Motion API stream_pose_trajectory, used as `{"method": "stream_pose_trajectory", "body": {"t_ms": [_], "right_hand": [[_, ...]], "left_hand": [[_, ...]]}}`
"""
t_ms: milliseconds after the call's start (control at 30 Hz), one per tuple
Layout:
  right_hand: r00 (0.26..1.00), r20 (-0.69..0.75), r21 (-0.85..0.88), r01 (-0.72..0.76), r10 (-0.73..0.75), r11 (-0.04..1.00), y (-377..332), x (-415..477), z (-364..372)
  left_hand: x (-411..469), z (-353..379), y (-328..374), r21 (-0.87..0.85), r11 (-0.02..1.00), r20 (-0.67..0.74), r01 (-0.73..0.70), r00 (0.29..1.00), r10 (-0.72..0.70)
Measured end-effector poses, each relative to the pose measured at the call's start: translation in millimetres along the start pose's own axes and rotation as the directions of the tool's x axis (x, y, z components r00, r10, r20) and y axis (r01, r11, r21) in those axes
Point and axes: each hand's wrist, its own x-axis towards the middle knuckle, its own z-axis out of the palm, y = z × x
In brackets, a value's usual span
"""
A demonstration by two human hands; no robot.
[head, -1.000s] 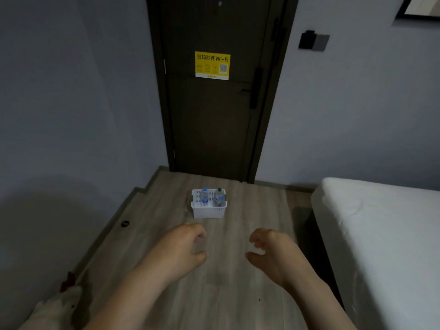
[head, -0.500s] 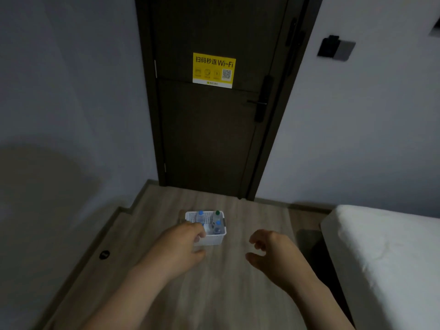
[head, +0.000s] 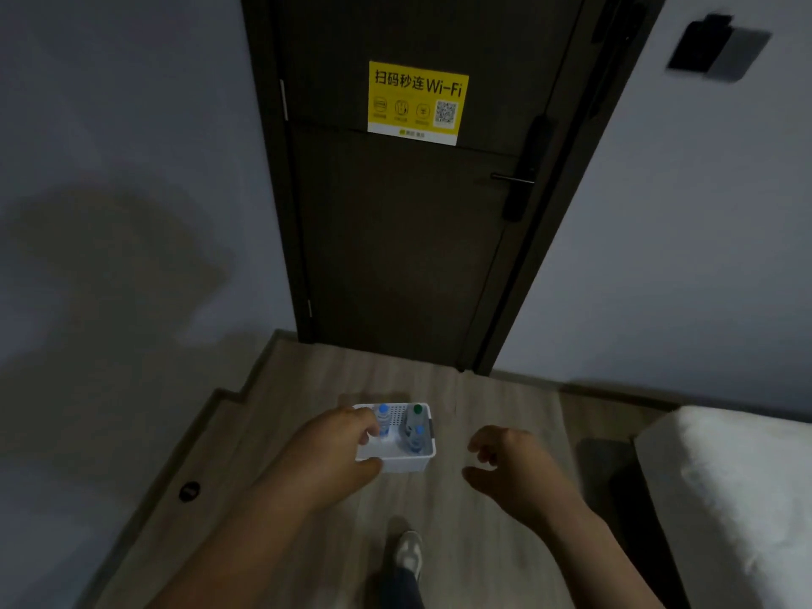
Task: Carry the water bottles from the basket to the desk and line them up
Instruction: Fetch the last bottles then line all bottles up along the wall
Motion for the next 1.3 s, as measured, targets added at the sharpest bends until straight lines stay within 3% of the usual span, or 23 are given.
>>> {"method": "stream_pose_trajectory", "body": {"t_ms": [333,600,933,1167,1300], "right_hand": [[0.989,0.135,-0.012,-0.063,0.064,0.998,31.3,200.8,-17.2],[0.971,0.207,0.01,-0.125,0.12,0.992,61.0,340.5,11.6],[0.898,0.301,-0.01,-0.333,0.32,0.943,123.8,443.0,147.4],[0.884,0.27,-0.006,-0.394,0.381,0.919,168.3,507.4,260.8],[0.875,0.28,0.002,-0.412,0.395,0.911,196.9,543.2,328.3]], "left_hand": [[190.8,-2.1,-54.6,-0.043,0.997,0.095,0.071,0.993,-0.067],[307.7,26.7,-108.4,-0.019,0.992,0.075,0.126,0.989,-0.125],[414.7,154.9,-230.4,0.102,0.991,0.405,0.089,0.906,-0.123],[466.4,267.7,-305.8,0.202,0.979,0.493,0.005,0.864,-0.106],[487.4,335.5,-339.0,0.146,0.985,0.426,0.092,0.893,-0.146]]}}
